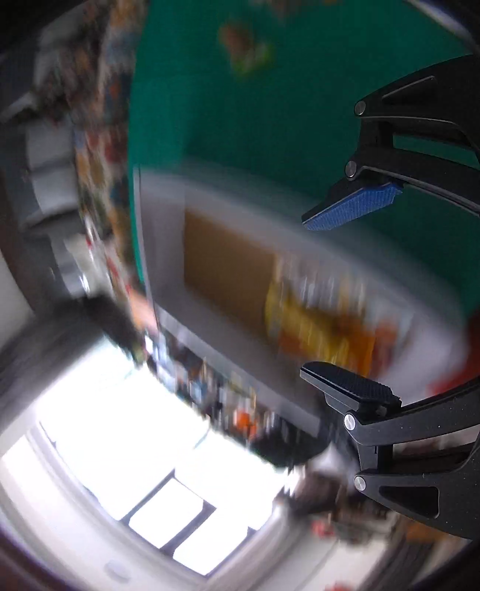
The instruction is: Organize snacks
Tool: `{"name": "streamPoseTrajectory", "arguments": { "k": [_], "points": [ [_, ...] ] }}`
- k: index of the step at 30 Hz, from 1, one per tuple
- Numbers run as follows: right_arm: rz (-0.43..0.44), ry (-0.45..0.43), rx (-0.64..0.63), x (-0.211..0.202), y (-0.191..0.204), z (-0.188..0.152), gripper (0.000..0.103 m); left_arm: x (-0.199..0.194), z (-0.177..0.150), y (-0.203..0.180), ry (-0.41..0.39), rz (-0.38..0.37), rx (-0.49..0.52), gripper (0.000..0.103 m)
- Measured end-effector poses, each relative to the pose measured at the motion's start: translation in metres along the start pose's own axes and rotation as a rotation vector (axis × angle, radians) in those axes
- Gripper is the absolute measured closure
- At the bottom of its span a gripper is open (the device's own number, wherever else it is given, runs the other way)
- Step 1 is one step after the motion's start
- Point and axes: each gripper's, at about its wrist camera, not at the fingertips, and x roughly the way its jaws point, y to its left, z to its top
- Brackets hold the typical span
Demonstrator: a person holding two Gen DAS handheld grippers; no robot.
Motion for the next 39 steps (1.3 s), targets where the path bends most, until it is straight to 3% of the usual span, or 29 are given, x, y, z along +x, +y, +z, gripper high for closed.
{"name": "streamPoseTrajectory", "arguments": {
  "k": [2, 3, 5, 6, 8, 9, 10, 13, 17, 21, 23, 39],
  "points": [
    [-0.199, -0.025, 0.000, -0.018, -0.059, -0.033, 0.026, -0.003, -0.008, -0.031, 0.006, -0.052, 0.029, 0.017],
    [-0.282, -0.026, 0.009, -0.025, -0.085, -0.046, 0.026, -0.004, -0.021, -0.073, 0.016, -0.133, 0.085, 0.012],
    [-0.456, -0.020, 0.045, -0.049, -0.144, -0.080, 0.026, -0.007, -0.033, -0.114, 0.021, -0.187, 0.127, 0.003],
    [-0.553, -0.022, 0.064, -0.067, -0.175, -0.099, 0.026, 0.000, -0.050, -0.157, 0.035, -0.256, 0.173, 0.000],
    [-0.699, -0.020, 0.107, -0.100, -0.227, -0.129, 0.026, 0.008, -0.065, -0.184, 0.055, -0.288, 0.208, 0.000],
    [-0.739, -0.019, 0.133, -0.113, -0.245, -0.137, 0.026, 0.033, -0.083, -0.223, 0.095, -0.284, 0.259, 0.000],
    [-0.774, -0.020, 0.168, -0.125, -0.266, -0.145, 0.026, 0.048, -0.092, -0.237, 0.114, -0.272, 0.279, 0.000],
    [-0.817, -0.035, 0.249, -0.149, -0.309, -0.150, 0.026, 0.106, -0.116, -0.286, 0.166, -0.218, 0.339, 0.000],
    [-0.820, -0.077, 0.268, -0.155, -0.343, -0.138, 0.026, 0.156, -0.114, -0.313, 0.153, -0.134, 0.409, 0.001],
    [-0.810, -0.102, 0.269, -0.154, -0.358, -0.127, 0.010, 0.197, -0.114, -0.331, 0.143, -0.054, 0.456, 0.000],
    [-0.816, -0.098, 0.269, -0.154, -0.359, -0.126, 0.009, 0.195, -0.119, -0.325, 0.093, -0.061, 0.468, 0.000],
    [-0.814, -0.099, 0.267, -0.161, -0.348, -0.137, 0.009, 0.196, -0.114, -0.322, 0.100, -0.073, 0.456, 0.000]
  ]
}}
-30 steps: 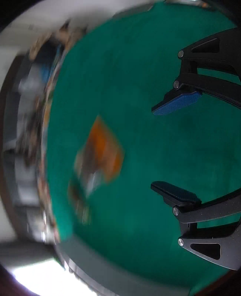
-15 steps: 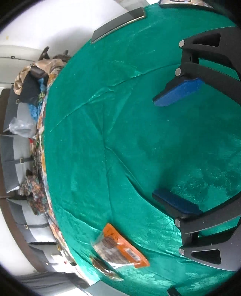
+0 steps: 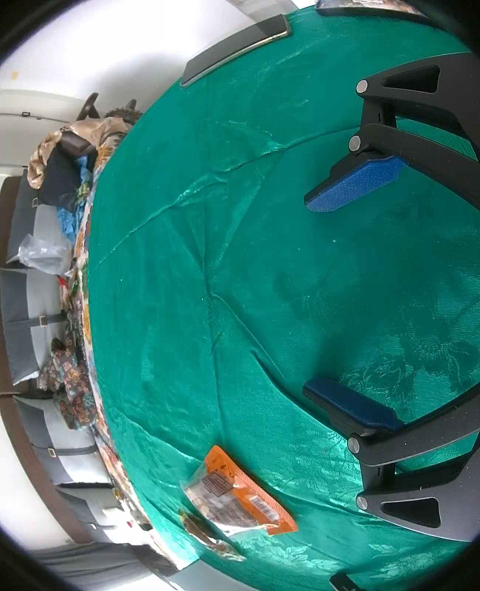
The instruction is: Organize snacks
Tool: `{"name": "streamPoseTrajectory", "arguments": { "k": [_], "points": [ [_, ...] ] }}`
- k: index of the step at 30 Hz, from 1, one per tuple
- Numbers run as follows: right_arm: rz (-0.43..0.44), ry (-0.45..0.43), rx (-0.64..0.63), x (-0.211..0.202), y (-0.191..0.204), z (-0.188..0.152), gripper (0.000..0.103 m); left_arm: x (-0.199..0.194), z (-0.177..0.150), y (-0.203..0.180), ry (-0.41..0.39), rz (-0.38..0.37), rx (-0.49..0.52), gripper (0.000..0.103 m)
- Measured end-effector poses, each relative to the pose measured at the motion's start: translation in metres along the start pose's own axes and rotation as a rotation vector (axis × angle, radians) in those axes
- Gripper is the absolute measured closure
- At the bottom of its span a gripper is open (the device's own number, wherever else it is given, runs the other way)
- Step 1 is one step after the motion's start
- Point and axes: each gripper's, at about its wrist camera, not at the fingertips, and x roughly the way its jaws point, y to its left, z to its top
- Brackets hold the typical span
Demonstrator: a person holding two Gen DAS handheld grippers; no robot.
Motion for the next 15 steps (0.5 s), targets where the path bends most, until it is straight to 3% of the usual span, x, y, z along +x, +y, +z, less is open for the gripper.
{"name": "streamPoseTrajectory", "arguments": {
  "k": [15],
  "points": [
    [0.000, 0.000, 0.000, -0.0003, 0.0001, -0.0001, 0.009, 0.0017, -0.0056, 0.0037, -0.001, -0.001, 0.000, 0.000]
  ]
}}
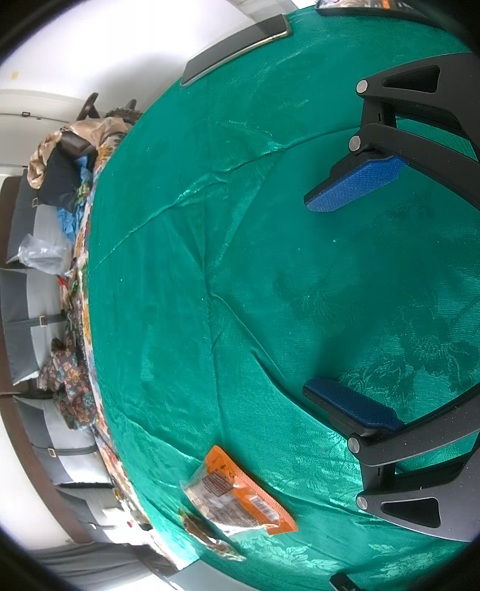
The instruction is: Organize snacks
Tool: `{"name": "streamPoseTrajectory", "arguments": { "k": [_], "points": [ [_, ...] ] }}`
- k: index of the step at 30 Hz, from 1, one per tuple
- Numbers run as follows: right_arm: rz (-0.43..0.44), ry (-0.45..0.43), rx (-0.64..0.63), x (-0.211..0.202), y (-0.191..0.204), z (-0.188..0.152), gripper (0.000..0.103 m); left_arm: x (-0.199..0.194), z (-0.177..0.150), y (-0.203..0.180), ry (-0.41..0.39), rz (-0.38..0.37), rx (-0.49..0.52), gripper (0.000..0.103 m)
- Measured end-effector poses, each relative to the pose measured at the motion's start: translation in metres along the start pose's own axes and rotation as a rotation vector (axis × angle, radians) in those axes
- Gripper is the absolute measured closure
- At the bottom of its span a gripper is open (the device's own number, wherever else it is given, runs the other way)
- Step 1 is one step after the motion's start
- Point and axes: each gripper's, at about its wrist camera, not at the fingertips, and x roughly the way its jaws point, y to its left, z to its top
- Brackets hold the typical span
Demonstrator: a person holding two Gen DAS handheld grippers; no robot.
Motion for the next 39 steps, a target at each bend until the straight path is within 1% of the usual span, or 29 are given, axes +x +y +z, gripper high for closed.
{"name": "streamPoseTrajectory", "arguments": {
  "k": [39],
  "points": [
    [0.000, -0.001, 0.001, 0.0008, -0.0015, 0.0008, 0.009, -0.0040, -0.0068, 0.0048, 0.000, 0.001, 0.000, 0.000]
  ]
}}
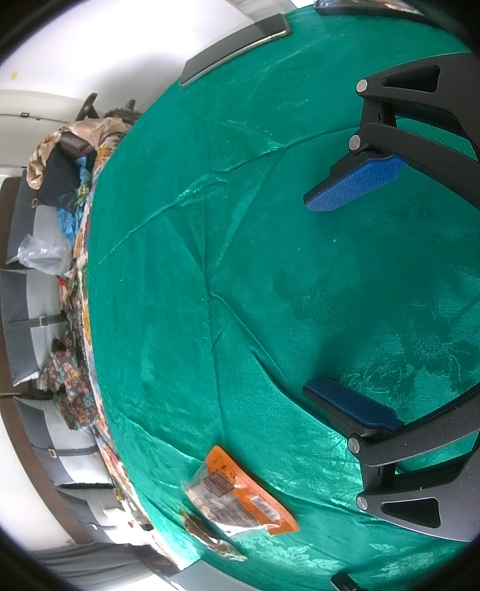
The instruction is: Organize snacks
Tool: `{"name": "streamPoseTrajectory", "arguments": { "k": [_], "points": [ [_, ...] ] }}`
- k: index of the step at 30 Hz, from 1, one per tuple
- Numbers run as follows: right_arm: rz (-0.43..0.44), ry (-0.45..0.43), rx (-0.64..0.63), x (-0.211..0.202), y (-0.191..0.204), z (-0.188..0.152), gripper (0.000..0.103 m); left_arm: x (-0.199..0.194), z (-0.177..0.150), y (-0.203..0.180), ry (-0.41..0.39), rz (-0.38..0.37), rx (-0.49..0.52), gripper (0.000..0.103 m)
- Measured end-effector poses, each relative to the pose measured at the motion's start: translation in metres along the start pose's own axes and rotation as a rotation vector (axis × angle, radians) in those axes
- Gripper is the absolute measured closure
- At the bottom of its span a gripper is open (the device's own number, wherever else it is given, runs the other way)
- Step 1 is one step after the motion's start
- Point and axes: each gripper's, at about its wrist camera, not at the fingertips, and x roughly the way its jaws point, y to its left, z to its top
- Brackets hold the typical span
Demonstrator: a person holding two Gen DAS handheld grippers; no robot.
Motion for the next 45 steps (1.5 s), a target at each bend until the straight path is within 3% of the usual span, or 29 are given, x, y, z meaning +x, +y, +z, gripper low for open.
{"name": "streamPoseTrajectory", "arguments": {
  "k": [16, 19, 21, 25, 29, 33, 35, 38, 39, 41, 43, 45],
  "points": [
    [0.000, 0.000, 0.000, 0.000, 0.001, 0.000, 0.009, -0.002, -0.003, 0.002, 0.001, -0.001, 0.002, 0.000],
    [0.000, 0.000, 0.000, 0.000, 0.000, 0.000, 0.009, 0.002, -0.004, 0.008, 0.050, -0.034, 0.057, 0.000],
    [0.000, 0.000, 0.000, 0.000, 0.000, 0.000, 0.009, 0.013, 0.017, 0.009, 0.144, -0.083, 0.147, 0.001],
    [0.000, 0.000, 0.001, 0.000, 0.001, 0.000, 0.009, 0.017, 0.071, 0.010, 0.122, -0.128, 0.213, 0.001],
    [0.000, -0.001, 0.001, 0.000, 0.000, 0.000, 0.009, 0.043, 0.137, -0.007, 0.161, -0.146, 0.309, 0.001],
    [0.001, -0.001, 0.001, 0.000, 0.001, 0.000, 0.009, 0.068, 0.158, -0.035, 0.180, -0.161, 0.415, 0.001],
    [0.000, -0.001, 0.001, 0.000, 0.000, 0.000, 0.009, 0.085, 0.164, -0.044, 0.210, -0.144, 0.416, 0.001],
    [0.000, -0.001, 0.001, 0.000, 0.000, 0.000, 0.009, 0.112, 0.172, -0.031, 0.248, -0.136, 0.311, 0.001],
    [0.000, -0.001, 0.001, 0.000, 0.000, 0.000, 0.009, 0.118, 0.172, -0.024, 0.257, -0.145, 0.266, 0.002],
    [0.000, -0.001, 0.001, 0.000, 0.001, 0.000, 0.009, 0.126, 0.172, -0.016, 0.268, -0.174, 0.200, 0.015],
    [0.001, -0.001, 0.001, 0.001, 0.000, 0.000, 0.009, 0.128, 0.167, -0.009, 0.258, -0.195, 0.165, 0.046],
    [0.001, -0.001, 0.001, 0.001, 0.000, 0.000, 0.009, 0.127, 0.167, -0.005, 0.235, -0.172, 0.153, 0.046]
  ]
}}
